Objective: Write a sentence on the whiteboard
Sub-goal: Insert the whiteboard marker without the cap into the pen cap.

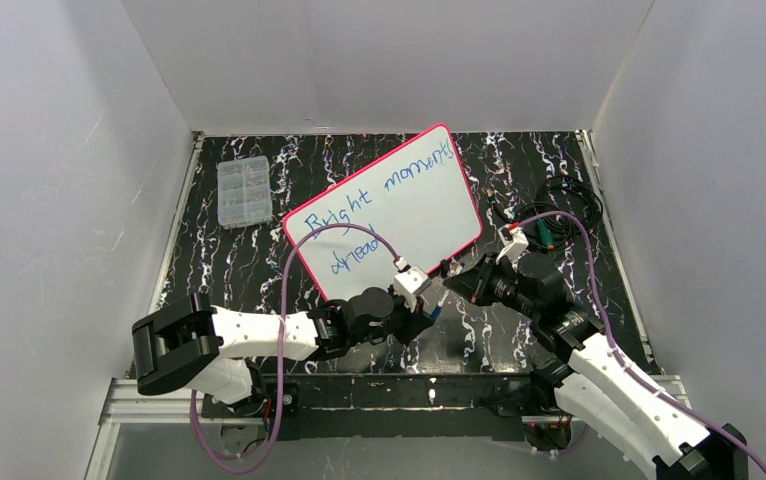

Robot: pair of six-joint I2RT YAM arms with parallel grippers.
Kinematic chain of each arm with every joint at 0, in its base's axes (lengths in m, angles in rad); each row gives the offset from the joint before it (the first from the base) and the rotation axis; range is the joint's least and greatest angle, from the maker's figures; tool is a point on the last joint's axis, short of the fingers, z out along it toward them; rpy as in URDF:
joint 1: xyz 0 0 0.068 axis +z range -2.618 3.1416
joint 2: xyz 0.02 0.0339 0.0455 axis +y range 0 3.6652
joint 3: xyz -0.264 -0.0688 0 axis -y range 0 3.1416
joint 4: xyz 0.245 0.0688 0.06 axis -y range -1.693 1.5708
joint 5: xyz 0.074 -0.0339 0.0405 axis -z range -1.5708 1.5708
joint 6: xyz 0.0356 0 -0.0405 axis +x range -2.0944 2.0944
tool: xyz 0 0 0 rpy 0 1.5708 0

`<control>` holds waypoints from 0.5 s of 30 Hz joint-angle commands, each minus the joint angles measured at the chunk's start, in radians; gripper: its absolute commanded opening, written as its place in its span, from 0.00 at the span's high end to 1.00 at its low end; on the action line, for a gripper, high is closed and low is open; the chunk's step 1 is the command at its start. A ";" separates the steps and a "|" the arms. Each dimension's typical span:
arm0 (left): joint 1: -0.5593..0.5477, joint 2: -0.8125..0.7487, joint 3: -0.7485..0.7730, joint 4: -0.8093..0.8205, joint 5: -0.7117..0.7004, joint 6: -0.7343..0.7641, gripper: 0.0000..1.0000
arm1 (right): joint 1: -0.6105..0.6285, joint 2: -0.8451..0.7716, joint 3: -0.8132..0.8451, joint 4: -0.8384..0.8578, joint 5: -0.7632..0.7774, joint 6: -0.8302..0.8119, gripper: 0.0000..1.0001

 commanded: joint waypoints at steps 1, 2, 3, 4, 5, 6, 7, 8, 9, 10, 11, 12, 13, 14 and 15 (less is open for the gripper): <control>0.024 -0.022 0.085 0.155 -0.047 0.006 1.00 | 0.015 0.003 -0.045 -0.079 -0.071 -0.014 0.99; 0.029 -0.022 0.088 0.158 -0.044 0.007 1.00 | 0.016 0.003 -0.047 -0.086 -0.071 -0.016 0.99; 0.033 -0.021 0.090 0.161 -0.039 0.006 1.00 | 0.018 0.005 -0.050 -0.089 -0.071 -0.018 0.99; 0.035 -0.019 0.093 0.163 -0.034 0.007 1.00 | 0.019 0.005 -0.053 -0.092 -0.071 -0.020 0.99; 0.038 -0.016 0.099 0.164 -0.031 0.008 1.00 | 0.021 0.006 -0.057 -0.094 -0.070 -0.020 0.99; 0.039 -0.014 0.102 0.165 -0.029 0.011 1.00 | 0.022 0.005 -0.061 -0.096 -0.069 -0.020 0.99; 0.041 -0.011 0.106 0.166 -0.026 0.013 1.00 | 0.024 0.006 -0.064 -0.097 -0.069 -0.022 0.99; 0.044 -0.009 0.110 0.167 -0.024 0.014 1.00 | 0.026 0.005 -0.066 -0.100 -0.068 -0.024 0.99; 0.047 -0.008 0.113 0.169 -0.022 0.014 1.00 | 0.028 0.006 -0.068 -0.103 -0.068 -0.024 0.99; 0.051 -0.004 0.116 0.170 -0.017 0.015 1.00 | 0.031 0.007 -0.070 -0.104 -0.066 -0.025 0.99; 0.054 -0.002 0.120 0.173 -0.012 0.015 1.00 | 0.033 0.006 -0.072 -0.105 -0.064 -0.026 0.99; 0.056 0.001 0.124 0.175 -0.006 0.016 1.00 | 0.034 0.006 -0.074 -0.105 -0.061 -0.024 0.99; 0.057 0.005 0.129 0.177 -0.001 0.016 1.00 | 0.037 0.007 -0.075 -0.104 -0.059 -0.024 0.99; 0.058 0.009 0.135 0.178 0.001 0.019 1.00 | 0.039 0.010 -0.076 -0.104 -0.057 -0.024 0.99; 0.059 0.011 0.138 0.178 0.000 0.022 1.00 | 0.043 0.011 -0.079 -0.105 -0.054 -0.026 0.99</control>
